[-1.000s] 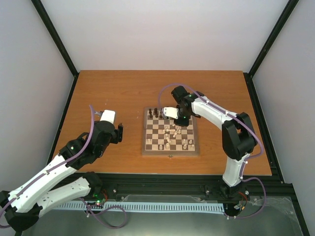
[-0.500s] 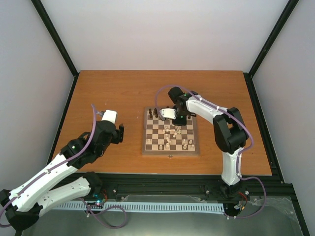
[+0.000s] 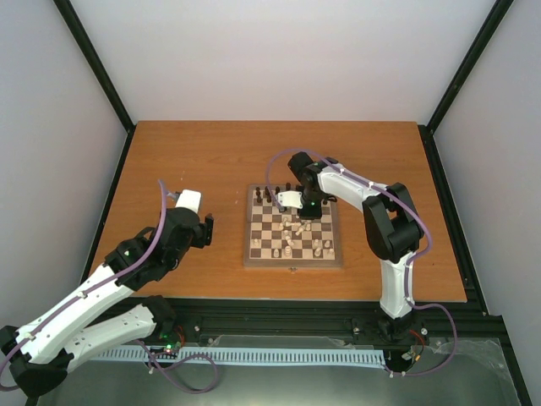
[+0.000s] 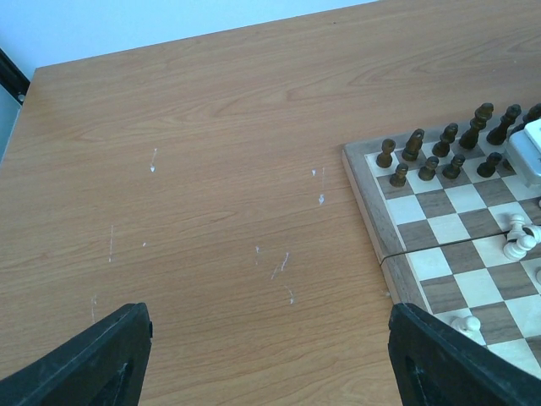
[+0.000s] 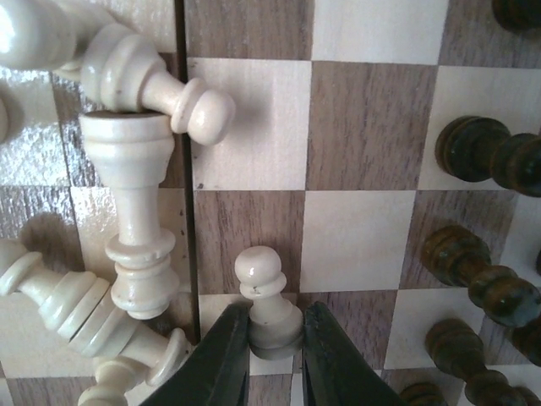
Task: Set up the chess pieces on the board
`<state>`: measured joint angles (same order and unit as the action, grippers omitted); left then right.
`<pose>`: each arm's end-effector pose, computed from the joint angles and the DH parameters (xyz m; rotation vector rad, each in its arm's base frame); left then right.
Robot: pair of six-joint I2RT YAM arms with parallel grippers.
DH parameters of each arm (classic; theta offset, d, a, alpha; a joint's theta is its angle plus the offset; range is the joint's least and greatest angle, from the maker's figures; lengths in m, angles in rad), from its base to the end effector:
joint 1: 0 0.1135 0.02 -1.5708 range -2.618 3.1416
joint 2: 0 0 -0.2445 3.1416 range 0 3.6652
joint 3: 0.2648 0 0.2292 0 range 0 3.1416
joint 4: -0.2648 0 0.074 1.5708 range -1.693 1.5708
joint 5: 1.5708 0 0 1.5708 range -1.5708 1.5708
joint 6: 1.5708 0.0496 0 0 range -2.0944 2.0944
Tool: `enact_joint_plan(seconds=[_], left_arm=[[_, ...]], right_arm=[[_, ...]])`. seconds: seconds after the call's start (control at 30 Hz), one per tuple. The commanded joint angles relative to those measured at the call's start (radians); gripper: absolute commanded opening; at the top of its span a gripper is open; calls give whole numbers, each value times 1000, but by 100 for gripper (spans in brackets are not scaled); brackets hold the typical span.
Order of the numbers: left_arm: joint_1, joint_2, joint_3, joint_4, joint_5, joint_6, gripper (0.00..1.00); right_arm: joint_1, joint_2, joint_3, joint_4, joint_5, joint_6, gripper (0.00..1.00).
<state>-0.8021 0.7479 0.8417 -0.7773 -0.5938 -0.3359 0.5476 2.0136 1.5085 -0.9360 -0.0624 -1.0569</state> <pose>0.1205 -0.0847 0.2875 0.1880 2.1133 0.0035 0.3086 0.1918 0.1574 -2.1611 2.0810 0.0415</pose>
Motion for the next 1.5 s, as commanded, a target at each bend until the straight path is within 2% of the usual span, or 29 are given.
enact_joint_plan(seconds=[0.0, 0.17, 0.37, 0.5, 0.67, 0.87, 1.03, 1.13, 1.27, 1.47], left_arm=[[8, 1, 3, 27, 5, 18, 79], [8, 2, 1, 28, 7, 18, 79], [7, 24, 1, 46, 60, 23, 80], [8, 61, 16, 90, 247, 22, 83], [9, 171, 78, 184, 491, -97, 83], [9, 345, 77, 431, 655, -239, 82], [11, 462, 82, 603, 823, -346, 69], [11, 534, 110, 642, 856, -377, 61], [11, 617, 153, 678, 936, -381, 39], [12, 668, 168, 699, 954, -387, 34]], right_arm=[[3, 21, -23, -31, 3, -3, 14], [-14, -6, -16, -10, -18, 51, 8], [-72, -116, 21, -37, -176, 200, 7], [-71, -281, -51, -10, -328, 348, 6], [-68, -443, -151, 52, -498, 518, 7], [-65, -531, -283, 99, -598, 554, 8], [-65, -531, -341, 121, -624, 558, 8], [-66, -534, -347, 128, -628, 554, 8], [-65, -533, -344, 124, -649, 545, 8], [-65, -530, -348, 121, -662, 538, 8]])
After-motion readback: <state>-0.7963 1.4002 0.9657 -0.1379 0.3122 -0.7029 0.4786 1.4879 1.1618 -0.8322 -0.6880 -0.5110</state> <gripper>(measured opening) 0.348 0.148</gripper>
